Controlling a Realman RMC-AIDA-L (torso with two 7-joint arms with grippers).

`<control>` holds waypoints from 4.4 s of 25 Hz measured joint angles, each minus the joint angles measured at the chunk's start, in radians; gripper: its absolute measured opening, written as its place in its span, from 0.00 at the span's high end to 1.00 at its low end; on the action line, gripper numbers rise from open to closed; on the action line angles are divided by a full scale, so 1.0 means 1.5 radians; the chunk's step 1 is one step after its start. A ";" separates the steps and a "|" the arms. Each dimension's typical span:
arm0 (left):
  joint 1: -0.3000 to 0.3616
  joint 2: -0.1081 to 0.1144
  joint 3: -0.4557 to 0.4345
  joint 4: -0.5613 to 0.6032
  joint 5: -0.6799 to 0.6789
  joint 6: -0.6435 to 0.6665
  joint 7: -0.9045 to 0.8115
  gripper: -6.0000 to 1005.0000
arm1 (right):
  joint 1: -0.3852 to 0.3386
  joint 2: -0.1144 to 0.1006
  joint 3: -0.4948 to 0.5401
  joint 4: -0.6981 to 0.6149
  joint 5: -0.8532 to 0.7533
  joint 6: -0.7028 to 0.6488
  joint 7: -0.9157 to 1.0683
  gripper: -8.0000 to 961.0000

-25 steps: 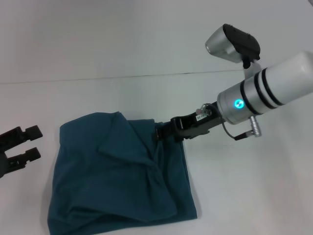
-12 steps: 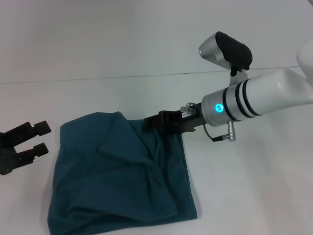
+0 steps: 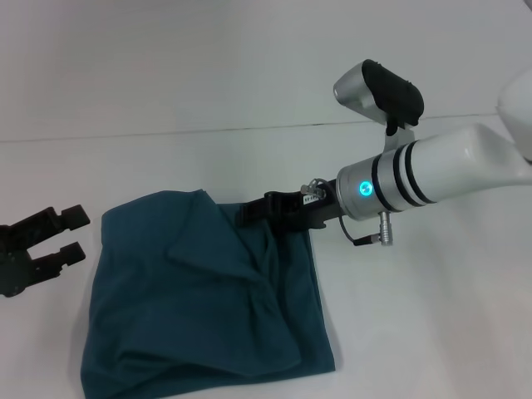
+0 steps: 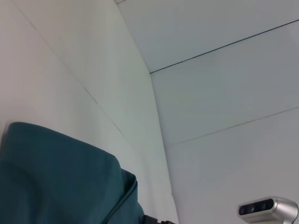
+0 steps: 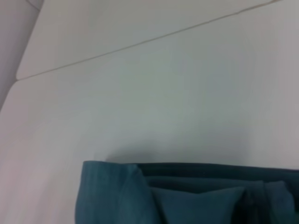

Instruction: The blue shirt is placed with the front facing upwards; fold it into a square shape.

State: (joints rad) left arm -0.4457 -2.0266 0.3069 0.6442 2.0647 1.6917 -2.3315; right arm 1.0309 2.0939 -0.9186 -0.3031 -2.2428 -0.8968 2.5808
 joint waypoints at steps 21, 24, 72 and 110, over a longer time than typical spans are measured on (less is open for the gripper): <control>0.000 -0.004 0.004 0.000 0.000 -0.006 0.001 0.12 | 0.021 0.005 -0.008 0.063 0.064 0.041 -0.057 0.67; -0.001 -0.004 0.004 0.000 0.000 -0.006 0.001 0.12 | 0.020 0.005 -0.006 0.063 0.064 0.040 -0.058 0.73; 0.013 -0.004 0.002 -0.011 0.000 -0.009 0.009 0.12 | -0.046 -0.013 -0.016 -0.079 -0.038 -0.034 0.027 0.81; 0.025 0.018 -0.002 -0.005 0.000 -0.005 -0.003 0.12 | -0.015 -0.002 -0.113 -0.222 -0.104 -0.270 -0.092 0.57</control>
State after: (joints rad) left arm -0.4088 -1.9991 0.3042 0.6367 2.0647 1.6849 -2.3365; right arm 1.0091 2.0915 -1.0883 -0.6366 -2.3982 -1.3015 2.4433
